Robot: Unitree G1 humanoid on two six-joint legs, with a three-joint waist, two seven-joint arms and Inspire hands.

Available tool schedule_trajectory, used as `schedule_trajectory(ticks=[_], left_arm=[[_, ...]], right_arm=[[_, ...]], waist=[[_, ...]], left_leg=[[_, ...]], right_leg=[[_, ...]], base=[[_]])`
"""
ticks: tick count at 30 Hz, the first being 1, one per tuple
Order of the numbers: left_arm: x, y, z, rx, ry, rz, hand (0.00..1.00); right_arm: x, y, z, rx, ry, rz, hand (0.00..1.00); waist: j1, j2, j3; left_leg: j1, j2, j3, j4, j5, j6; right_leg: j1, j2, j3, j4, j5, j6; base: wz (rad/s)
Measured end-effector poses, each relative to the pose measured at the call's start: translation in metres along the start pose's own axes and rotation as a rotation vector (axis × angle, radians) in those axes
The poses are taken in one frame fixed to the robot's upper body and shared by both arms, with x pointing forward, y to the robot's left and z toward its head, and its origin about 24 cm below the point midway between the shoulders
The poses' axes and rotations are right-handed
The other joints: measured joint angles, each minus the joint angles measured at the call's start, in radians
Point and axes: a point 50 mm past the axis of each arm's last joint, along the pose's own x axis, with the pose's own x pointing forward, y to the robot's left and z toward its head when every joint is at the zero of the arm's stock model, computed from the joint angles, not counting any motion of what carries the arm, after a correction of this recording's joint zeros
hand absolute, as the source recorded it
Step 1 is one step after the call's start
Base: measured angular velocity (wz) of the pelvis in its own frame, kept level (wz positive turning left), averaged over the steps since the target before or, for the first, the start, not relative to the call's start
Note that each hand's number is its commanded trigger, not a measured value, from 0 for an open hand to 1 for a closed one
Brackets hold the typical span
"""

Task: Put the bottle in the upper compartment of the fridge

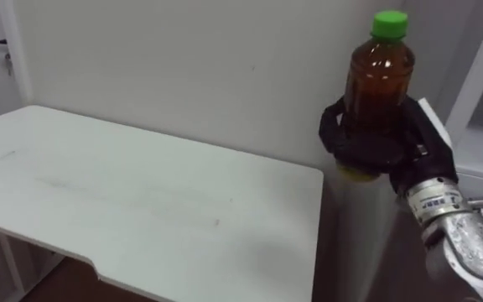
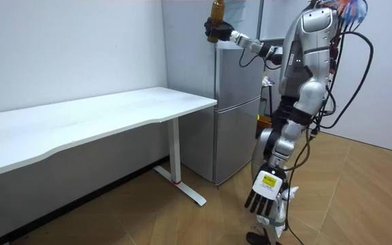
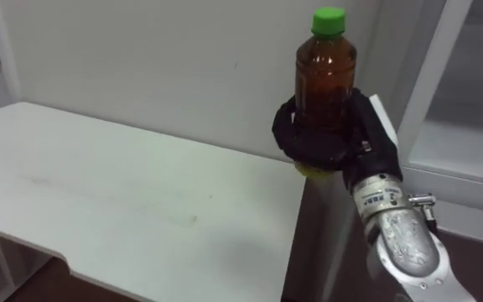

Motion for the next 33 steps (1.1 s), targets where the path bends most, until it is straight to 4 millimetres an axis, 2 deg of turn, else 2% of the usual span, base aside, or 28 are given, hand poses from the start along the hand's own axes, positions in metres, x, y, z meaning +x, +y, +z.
schedule_trajectory(ticks=[7, 10, 15, 20, 23, 26, 28, 33], left_arm=[[0.0, 0.003, -0.006, -0.02, 0.021, 0.001, 0.0], [-0.002, 0.007, -0.015, -0.033, 0.045, 0.013, 0.0], [-0.002, 0.009, -0.017, -0.051, 0.046, 0.024, 0.0], [-0.002, 0.013, -0.021, -0.076, 0.049, 0.038, 0.0], [-0.002, 0.015, -0.02, -0.083, 0.048, 0.042, 0.0], [-0.002, 0.017, -0.022, -0.081, 0.053, 0.047, 0.0], [-0.002, 0.018, -0.023, -0.08, 0.057, 0.048, 0.0], [-0.002, 0.019, -0.023, -0.078, 0.058, 0.052, 0.0]], right_arm=[[0.002, -0.013, 0.013, -0.012, -0.041, 0.022, 1.0], [0.001, -0.012, 0.016, 0.009, -0.052, 0.03, 1.0], [0.001, -0.014, 0.018, -0.004, -0.058, 0.03, 1.0], [0.003, -0.036, 0.036, -0.095, -0.105, 0.0, 1.0], [0.003, -0.057, 0.049, -0.128, -0.135, -0.071, 1.0], [0.002, -0.07, 0.057, -0.152, -0.156, -0.123, 1.0], [0.002, -0.073, 0.058, -0.153, -0.16, -0.14, 1.0], [0.002, -0.075, 0.055, -0.151, -0.142, -0.152, 1.0]], waist=[[-0.024, 0.003, 0.003], [-0.044, -0.004, 0.0014], [-0.067, -0.018, 0.0066], [-0.098, -0.018, 0.0067], [-0.105, -0.014, 0.0076], [-0.111, -0.012, 0.0067], [-0.121, -0.012, 0.0065], [-0.123, -0.015, 0.0058]], left_leg=[[0.012, 0.0, 0.005, -0.011, 0.0, 0.0], [0.019, 0.0, 0.004, -0.009, 0.0, 0.0], [0.022, 0.0, 0.009, -0.01, 0.0, 0.0], [0.023, -0.001, 0.021, -0.012, -0.003, 0.005], [0.029, -0.001, 0.031, -0.013, -0.004, 0.006], [0.032, 0.001, 0.038, -0.015, -0.005, 0.006], [0.033, 0.004, 0.043, -0.015, -0.005, 0.005], [0.043, 0.012, 0.058, -0.015, -0.01, -0.003]], right_leg=[[0.0, 0.004, 0.031, -0.001, 0.0, 0.0], [0.0, 0.004, 0.036, -0.003, 0.0, 0.0], [0.002, 0.004, 0.038, -0.003, 0.001, 0.003], [0.003, 0.005, 0.064, -0.003, 0.004, 0.006], [0.002, 0.006, 0.078, -0.002, 0.004, 0.007], [0.002, 0.009, 0.087, -0.002, 0.004, 0.007], [0.002, 0.01, 0.091, -0.002, 0.004, 0.007], [0.002, 0.021, 0.115, 0.002, 0.007, 0.002]], base=[[-0.05], [0.0], [-0.01], [-0.05], [-0.12], [-0.09], [-0.06], [-0.13]])
